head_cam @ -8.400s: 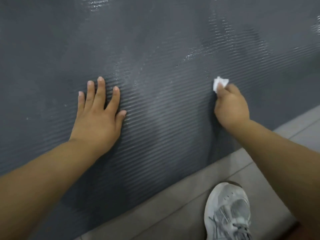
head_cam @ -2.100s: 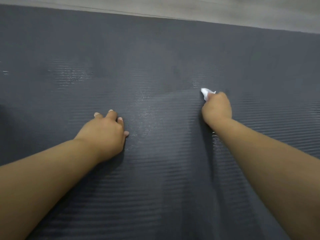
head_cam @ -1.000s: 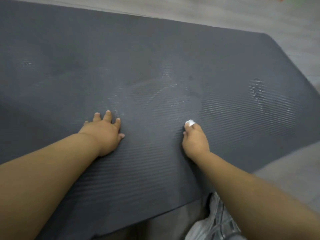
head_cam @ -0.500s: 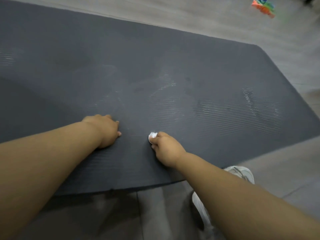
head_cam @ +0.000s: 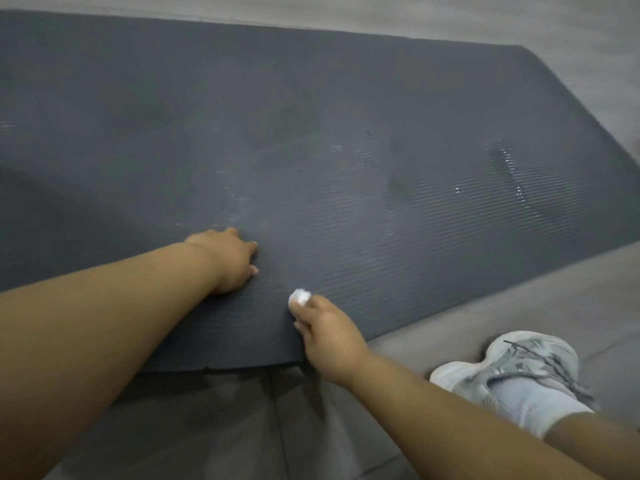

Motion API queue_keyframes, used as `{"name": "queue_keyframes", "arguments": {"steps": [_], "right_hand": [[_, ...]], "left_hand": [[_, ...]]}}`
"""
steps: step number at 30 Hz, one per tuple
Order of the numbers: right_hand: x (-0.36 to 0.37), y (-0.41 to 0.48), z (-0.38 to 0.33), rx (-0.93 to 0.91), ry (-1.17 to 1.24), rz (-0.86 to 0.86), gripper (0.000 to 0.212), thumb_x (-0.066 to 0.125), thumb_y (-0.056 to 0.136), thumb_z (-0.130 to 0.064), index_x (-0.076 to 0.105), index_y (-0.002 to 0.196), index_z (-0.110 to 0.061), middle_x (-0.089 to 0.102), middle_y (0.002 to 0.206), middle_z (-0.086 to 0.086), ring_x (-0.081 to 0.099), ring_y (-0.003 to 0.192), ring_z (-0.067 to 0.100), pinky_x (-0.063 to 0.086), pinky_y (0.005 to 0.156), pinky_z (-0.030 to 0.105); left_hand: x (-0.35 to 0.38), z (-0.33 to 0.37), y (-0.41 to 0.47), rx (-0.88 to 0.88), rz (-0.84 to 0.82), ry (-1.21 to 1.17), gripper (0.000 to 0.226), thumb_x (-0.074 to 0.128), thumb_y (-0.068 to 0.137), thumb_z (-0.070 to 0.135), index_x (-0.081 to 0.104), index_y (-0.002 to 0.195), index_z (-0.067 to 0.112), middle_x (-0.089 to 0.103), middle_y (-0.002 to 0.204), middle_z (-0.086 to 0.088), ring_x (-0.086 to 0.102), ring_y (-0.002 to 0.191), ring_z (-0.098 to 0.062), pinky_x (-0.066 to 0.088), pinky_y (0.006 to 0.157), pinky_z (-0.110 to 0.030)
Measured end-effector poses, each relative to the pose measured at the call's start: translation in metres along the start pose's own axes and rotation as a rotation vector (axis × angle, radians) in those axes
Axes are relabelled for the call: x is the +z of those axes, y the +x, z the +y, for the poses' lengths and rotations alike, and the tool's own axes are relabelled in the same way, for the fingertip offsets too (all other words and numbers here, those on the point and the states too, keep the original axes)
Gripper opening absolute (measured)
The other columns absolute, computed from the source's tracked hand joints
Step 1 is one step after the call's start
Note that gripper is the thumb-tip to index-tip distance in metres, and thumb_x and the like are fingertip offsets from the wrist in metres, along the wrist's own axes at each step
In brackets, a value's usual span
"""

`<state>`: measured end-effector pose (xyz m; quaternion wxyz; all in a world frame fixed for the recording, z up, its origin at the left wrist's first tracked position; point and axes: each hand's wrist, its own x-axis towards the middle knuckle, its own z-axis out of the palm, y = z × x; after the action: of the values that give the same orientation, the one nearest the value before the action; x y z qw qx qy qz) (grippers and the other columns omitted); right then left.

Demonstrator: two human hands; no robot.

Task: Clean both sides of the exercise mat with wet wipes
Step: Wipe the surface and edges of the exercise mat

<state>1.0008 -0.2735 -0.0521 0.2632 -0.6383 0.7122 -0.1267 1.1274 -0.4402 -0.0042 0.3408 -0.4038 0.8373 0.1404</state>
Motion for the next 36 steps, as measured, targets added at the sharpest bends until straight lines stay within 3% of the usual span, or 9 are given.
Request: {"name": "queue_keyframes", "arguments": {"steps": [3,9,13,17,21,26,28,31,36], "right_hand": [[-0.012,-0.005,0.022,-0.07,-0.117,-0.014,0.042,0.04,0.096,-0.023,0.044,0.138,-0.022,0.054,0.115,0.009,0.056,0.103,0.032,0.047,0.083,0.035],[-0.046,-0.014,0.094,0.518,-0.162,0.283,0.048,0.038,0.095,-0.013,0.036,0.142,-0.023,0.046,0.126,0.004,0.049,0.112,0.025,0.037,0.088,0.026],[0.019,-0.027,0.026,0.334,0.122,0.272,0.043,0.038,0.097,-0.012,0.043,0.139,-0.011,0.042,0.143,0.002,0.04,0.128,0.009,0.019,0.097,-0.002],[0.031,-0.026,-0.001,0.128,0.036,0.119,0.046,0.043,0.094,-0.014,0.04,0.14,-0.017,0.047,0.134,0.001,0.05,0.118,0.024,0.039,0.097,0.024],[0.003,-0.015,0.04,0.083,-0.059,0.17,0.038,0.035,0.1,-0.039,0.051,0.129,-0.022,0.056,0.119,0.001,0.053,0.11,0.023,0.038,0.087,0.024],[-0.061,-0.007,0.132,0.646,-0.124,0.4,0.039,0.039,0.096,-0.015,0.047,0.134,-0.015,0.046,0.132,0.008,0.049,0.116,0.031,0.037,0.093,0.029],[-0.064,-0.007,0.146,0.793,-0.067,0.517,0.038,0.039,0.094,-0.01,0.047,0.131,-0.011,0.052,0.116,0.001,0.05,0.111,0.032,0.033,0.08,0.025],[-0.023,-0.008,0.102,0.539,-0.121,0.548,0.04,0.038,0.092,-0.014,0.049,0.129,-0.006,0.052,0.11,0.001,0.055,0.104,0.031,0.037,0.078,0.022],[0.005,-0.032,0.069,-0.309,-0.226,0.178,0.048,0.046,0.083,-0.016,0.048,0.13,-0.007,0.054,0.104,0.008,0.051,0.072,0.025,0.042,0.058,0.034]], "left_hand": [[0.006,0.004,0.0,-0.005,0.008,-0.003,0.053,0.035,0.096,0.05,0.03,0.143,0.027,0.029,0.14,-0.009,0.037,0.124,-0.035,0.039,0.101,-0.049],[0.005,0.029,0.006,-0.095,0.046,-0.095,0.039,0.035,0.098,0.043,0.034,0.127,0.017,0.027,0.13,-0.016,0.033,0.122,-0.046,0.038,0.096,-0.061],[0.006,0.033,0.012,-0.093,0.064,-0.124,0.039,0.037,0.099,0.039,0.032,0.128,0.015,0.02,0.134,-0.017,0.03,0.124,-0.051,0.038,0.096,-0.062],[0.013,0.021,0.01,-0.02,0.086,-0.072,0.048,0.038,0.097,0.042,0.027,0.137,0.017,0.011,0.146,-0.015,0.029,0.127,-0.051,0.038,0.101,-0.054],[0.02,0.018,0.003,-0.029,0.107,-0.054,0.046,0.033,0.098,0.045,0.027,0.136,0.019,0.008,0.152,-0.011,0.027,0.13,-0.043,0.039,0.097,-0.051],[0.014,0.031,0.013,-0.109,0.237,-0.083,0.059,0.027,0.097,0.053,0.014,0.146,0.023,0.021,0.143,-0.01,0.031,0.124,-0.038,0.036,0.095,-0.048],[0.011,0.036,0.026,-0.127,0.27,-0.13,0.064,0.025,0.096,0.055,0.008,0.149,0.024,0.012,0.148,-0.011,0.021,0.132,-0.037,0.032,0.101,-0.053],[0.01,0.044,0.045,-0.106,0.283,-0.161,0.065,0.023,0.095,0.058,0.006,0.149,0.027,0.005,0.151,-0.012,0.01,0.137,-0.039,0.021,0.109,-0.059],[0.006,0.051,0.059,-0.134,0.382,-0.144,0.06,0.024,0.093,0.059,0.02,0.142,0.025,0.016,0.142,-0.014,0.023,0.124,-0.038,0.026,0.104,-0.055]]}}
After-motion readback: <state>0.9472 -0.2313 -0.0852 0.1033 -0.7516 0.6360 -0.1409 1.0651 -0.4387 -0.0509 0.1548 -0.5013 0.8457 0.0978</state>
